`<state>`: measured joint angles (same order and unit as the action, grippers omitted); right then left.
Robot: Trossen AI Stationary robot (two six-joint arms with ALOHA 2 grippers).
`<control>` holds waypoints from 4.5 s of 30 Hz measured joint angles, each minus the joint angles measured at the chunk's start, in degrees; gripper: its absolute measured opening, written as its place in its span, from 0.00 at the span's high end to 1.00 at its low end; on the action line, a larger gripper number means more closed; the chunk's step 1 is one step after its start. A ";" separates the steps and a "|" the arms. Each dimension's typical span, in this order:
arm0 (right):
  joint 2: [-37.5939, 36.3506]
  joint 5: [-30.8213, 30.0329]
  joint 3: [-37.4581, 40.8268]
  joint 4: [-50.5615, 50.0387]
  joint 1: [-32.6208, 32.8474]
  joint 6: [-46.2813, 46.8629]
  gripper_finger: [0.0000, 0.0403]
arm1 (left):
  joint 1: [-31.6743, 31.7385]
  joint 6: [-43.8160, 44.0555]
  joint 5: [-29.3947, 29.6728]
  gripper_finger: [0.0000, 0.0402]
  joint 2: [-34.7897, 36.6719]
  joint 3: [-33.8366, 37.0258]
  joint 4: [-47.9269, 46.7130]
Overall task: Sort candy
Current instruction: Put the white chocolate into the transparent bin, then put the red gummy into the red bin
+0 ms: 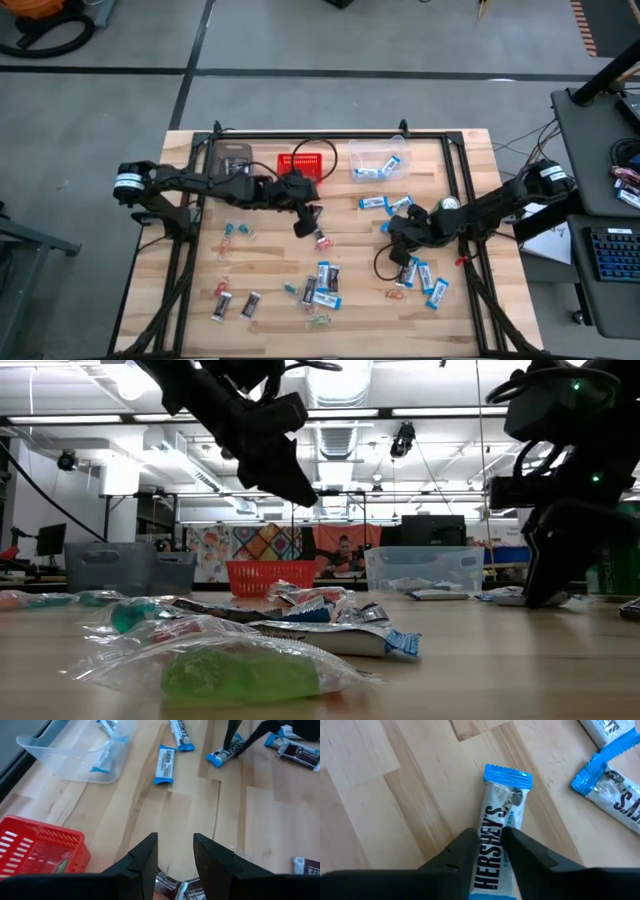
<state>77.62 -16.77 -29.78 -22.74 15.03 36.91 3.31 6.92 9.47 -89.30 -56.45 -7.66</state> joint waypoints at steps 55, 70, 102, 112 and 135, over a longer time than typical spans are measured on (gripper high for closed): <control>-5.18 -7.00 -12.26 19.14 -41.30 -23.92 0.97 | -9.66 -1.35 4.39 0.73 19.25 3.06 -6.16; -5.09 8.23 -14.34 16.63 -45.30 -19.92 0.61 | -9.72 12.72 4.98 0.73 18.50 4.85 -17.39; -5.20 22.75 -19.96 14.97 -30.76 -22.95 0.65 | -27.90 65.38 -17.92 0.73 3.29 4.85 -55.37; -5.27 22.77 -22.88 2.00 -27.69 -22.47 0.65 | -35.54 76.29 -24.00 0.73 3.10 4.83 -51.53; -5.25 22.84 -22.86 -17.68 -18.21 -13.28 0.66 | -39.38 82.03 -23.48 0.53 3.10 4.83 -49.92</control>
<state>72.38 6.07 -52.64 -40.43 -3.19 23.63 -36.06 88.95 -14.00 -86.19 -51.62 -57.58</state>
